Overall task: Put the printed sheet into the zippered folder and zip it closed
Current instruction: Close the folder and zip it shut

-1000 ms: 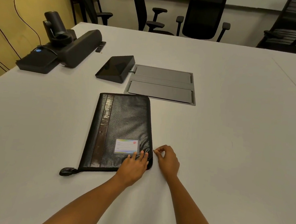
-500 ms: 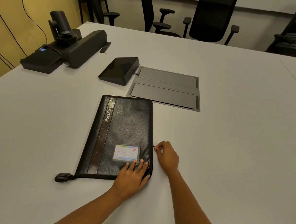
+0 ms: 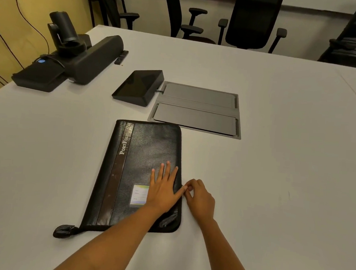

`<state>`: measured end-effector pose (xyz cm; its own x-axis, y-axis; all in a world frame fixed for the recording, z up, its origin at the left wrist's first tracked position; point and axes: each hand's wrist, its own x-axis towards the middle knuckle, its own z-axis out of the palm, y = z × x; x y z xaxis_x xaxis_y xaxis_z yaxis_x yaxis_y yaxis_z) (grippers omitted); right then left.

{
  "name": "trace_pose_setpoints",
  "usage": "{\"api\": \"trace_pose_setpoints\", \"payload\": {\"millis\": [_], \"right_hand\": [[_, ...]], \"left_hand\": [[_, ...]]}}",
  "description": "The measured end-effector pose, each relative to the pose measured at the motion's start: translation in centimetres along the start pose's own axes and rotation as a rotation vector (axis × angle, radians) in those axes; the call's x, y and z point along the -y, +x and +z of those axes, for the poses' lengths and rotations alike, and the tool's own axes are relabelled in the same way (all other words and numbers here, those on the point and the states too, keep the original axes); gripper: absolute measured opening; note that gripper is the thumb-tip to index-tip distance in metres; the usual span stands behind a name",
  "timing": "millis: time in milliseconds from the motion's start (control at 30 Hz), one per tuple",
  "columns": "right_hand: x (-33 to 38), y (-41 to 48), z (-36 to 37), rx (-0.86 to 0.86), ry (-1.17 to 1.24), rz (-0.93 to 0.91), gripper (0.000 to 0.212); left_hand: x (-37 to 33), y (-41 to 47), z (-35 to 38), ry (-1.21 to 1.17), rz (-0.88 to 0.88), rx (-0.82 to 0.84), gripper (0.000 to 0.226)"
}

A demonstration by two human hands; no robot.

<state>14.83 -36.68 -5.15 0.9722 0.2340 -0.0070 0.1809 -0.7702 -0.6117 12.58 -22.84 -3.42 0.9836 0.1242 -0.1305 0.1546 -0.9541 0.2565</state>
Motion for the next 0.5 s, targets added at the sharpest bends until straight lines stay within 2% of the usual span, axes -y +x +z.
{"api": "trace_pose_setpoints", "payload": {"millis": [167,367,500], "right_hand": [[0.0,0.4,0.3,-0.049,-0.003,0.032,0.014],[1.1,2.9,0.5,-0.13,0.052,0.21,0.015],[1.7,6.0,0.4,-0.111,0.038,0.241,0.011]], "left_hand": [[-1.2,1.6,0.6,-0.013,-0.06,-0.029,0.069],[-3.0,2.0,0.6,-0.042,0.02,-0.035,0.06],[-3.3,1.4,1.0,-0.072,0.068,-0.042,0.064]]}}
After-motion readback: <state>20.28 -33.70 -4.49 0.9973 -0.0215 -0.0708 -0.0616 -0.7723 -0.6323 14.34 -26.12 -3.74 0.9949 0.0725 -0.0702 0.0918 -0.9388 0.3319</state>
